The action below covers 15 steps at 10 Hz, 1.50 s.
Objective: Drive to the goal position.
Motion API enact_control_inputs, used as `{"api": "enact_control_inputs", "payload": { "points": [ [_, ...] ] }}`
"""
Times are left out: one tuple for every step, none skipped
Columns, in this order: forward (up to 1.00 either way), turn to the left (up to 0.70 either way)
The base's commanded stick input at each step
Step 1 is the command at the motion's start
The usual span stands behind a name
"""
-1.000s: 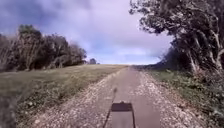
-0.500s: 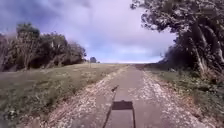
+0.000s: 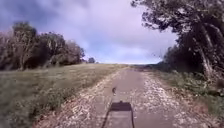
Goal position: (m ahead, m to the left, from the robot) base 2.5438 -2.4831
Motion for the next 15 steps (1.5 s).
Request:
{"api": "enact_control_inputs", "payload": {
  "points": [
    [0.7,-0.14],
    [0.7,-0.13],
    [0.7,-0.13],
    [0.7,-0.13],
    [0.7,-0.09],
    [0.7,-0.04],
    [0.7,0.0],
    [0.7,0.0],
    [0.7,0.0],
    [0.7,0.0],
    [0.7,0.0],
    [0.7,0.0],
    [0.7,0.0],
    [0.7,0.0],
    [0.7,0.0]
  ]
}}
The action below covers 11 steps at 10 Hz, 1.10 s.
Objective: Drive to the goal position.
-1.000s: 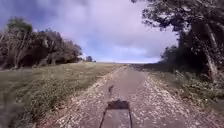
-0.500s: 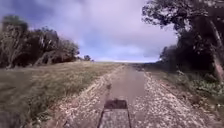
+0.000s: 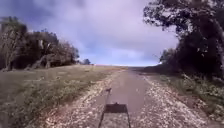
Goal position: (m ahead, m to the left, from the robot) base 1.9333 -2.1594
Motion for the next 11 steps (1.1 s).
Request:
{"api": "enact_control_inputs", "payload": {
  "points": [
    [0.7,-0.01],
    [0.7,0.0],
    [0.7,0.0],
    [0.7,0.0],
    [0.7,0.0],
    [0.7,0.0],
    [0.7,0.0],
    [0.7,0.0],
    [0.7,-0.01],
    [0.7,-0.14],
    [0.7,-0.14]
  ]
}}
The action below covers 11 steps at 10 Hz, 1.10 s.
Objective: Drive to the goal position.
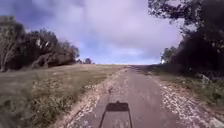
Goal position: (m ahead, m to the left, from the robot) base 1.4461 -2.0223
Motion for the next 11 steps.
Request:
{"api": "enact_control_inputs", "payload": {
  "points": [
    [0.7,-0.14],
    [0.7,-0.14],
    [0.7,-0.14],
    [0.7,-0.13],
    [0.7,-0.12],
    [0.7,0.0],
    [0.7,0.0],
    [0.7,0.0],
    [0.7,0.0],
    [0.7,0.0],
    [0.7,0.0]
  ]
}}
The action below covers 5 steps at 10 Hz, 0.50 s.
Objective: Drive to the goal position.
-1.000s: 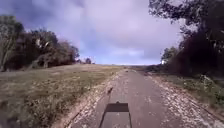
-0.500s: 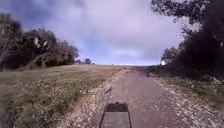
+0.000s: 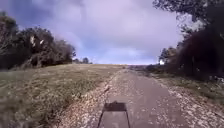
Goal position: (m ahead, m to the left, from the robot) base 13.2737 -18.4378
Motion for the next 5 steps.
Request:
{"api": "enact_control_inputs", "payload": {
  "points": [
    [0.7,-0.01],
    [0.7,-0.04],
    [0.7,-0.07],
    [0.7,-0.13],
    [0.7,-0.14]
  ]
}}
